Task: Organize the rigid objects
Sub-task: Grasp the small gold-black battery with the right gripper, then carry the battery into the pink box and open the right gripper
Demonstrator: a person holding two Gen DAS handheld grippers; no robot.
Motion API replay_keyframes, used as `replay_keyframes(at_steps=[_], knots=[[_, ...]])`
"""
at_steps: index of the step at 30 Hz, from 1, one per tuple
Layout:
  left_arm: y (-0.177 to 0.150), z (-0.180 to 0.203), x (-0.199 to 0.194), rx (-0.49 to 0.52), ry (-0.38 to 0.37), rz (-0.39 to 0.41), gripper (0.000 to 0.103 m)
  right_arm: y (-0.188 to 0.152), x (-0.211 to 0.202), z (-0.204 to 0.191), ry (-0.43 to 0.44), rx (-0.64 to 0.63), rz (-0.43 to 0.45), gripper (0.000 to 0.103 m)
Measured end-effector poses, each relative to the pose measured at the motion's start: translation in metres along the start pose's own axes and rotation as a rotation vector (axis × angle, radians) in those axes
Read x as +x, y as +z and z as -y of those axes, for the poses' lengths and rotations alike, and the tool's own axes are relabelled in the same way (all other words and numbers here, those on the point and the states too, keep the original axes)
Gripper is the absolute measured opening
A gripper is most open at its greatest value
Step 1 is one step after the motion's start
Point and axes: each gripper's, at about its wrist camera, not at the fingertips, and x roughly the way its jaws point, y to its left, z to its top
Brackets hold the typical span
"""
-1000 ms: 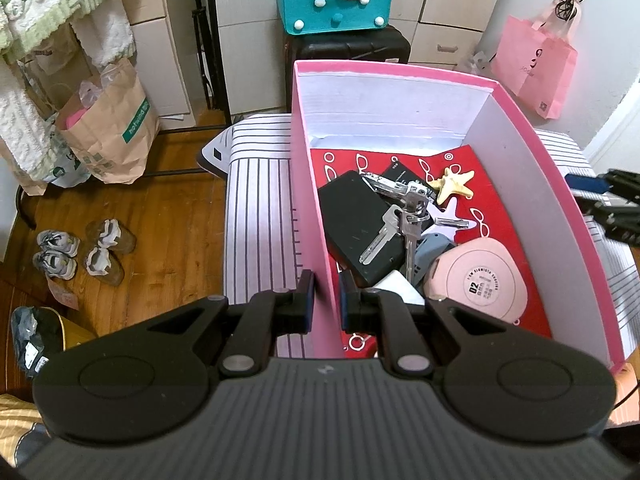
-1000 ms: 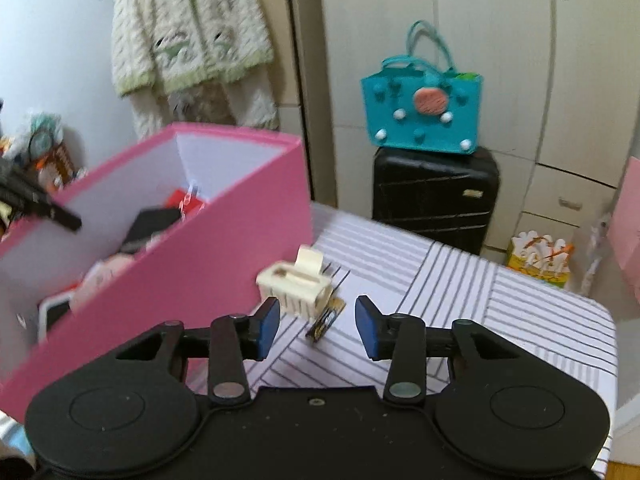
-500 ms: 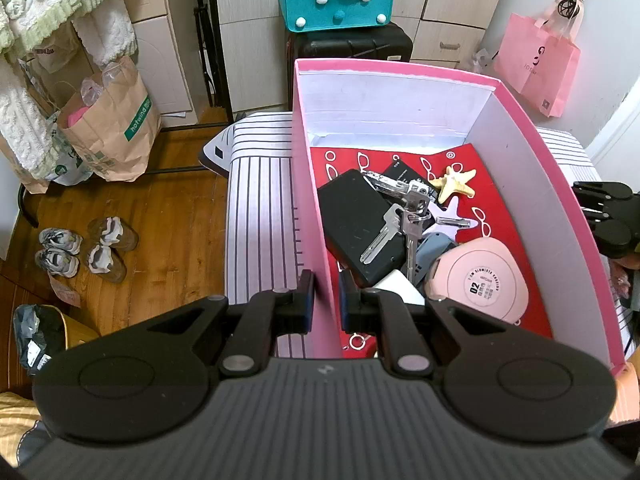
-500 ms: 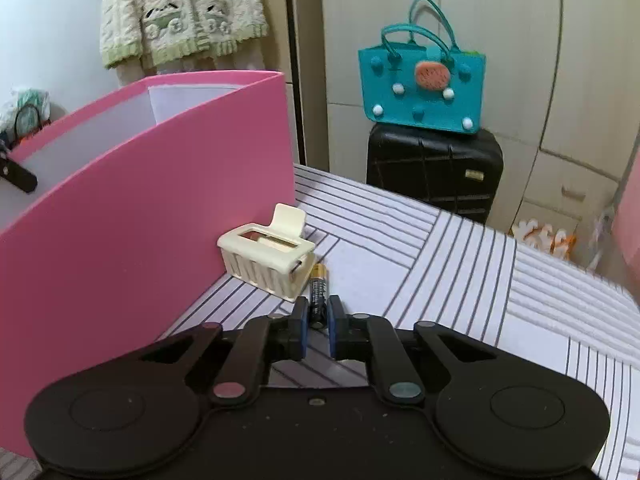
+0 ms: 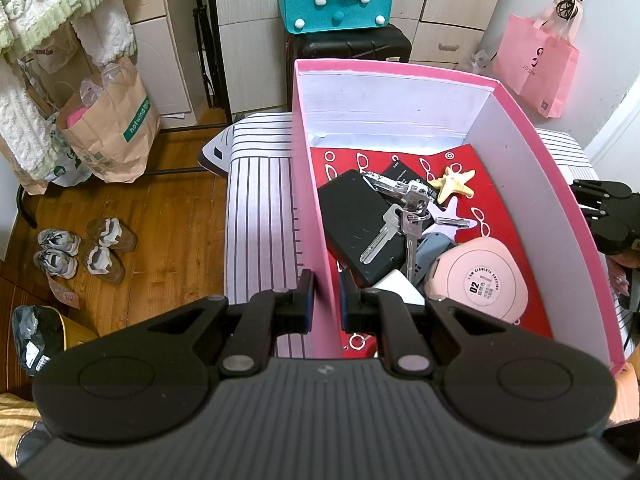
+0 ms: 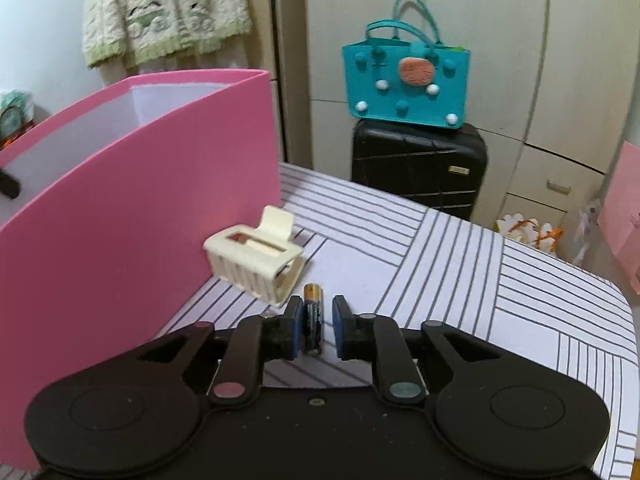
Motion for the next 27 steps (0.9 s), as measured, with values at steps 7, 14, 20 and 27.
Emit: replay_keyframes(at_steps=[7,14,20,27], knots=[[0.0,0.002,0.0,0.016,0.002,0.001,0.011,-0.002,-0.02,0.002,-0.026,0.078,0.021,0.011],[0.001,0.01,0.001,0.097,0.029,-0.025,0.011,0.014,-0.07,-0.005,0.057,0.139,0.051,0.011],[-0.001,0.018,0.0,0.158,0.055,-0.042,0.011,0.04,-0.103,-0.032,0.22,0.144,0.074,0.011],[-0.005,0.018,-0.002,0.161,0.056,-0.027,0.011,0.07,-0.091,-0.077,0.42,0.096,-0.001,0.011]])
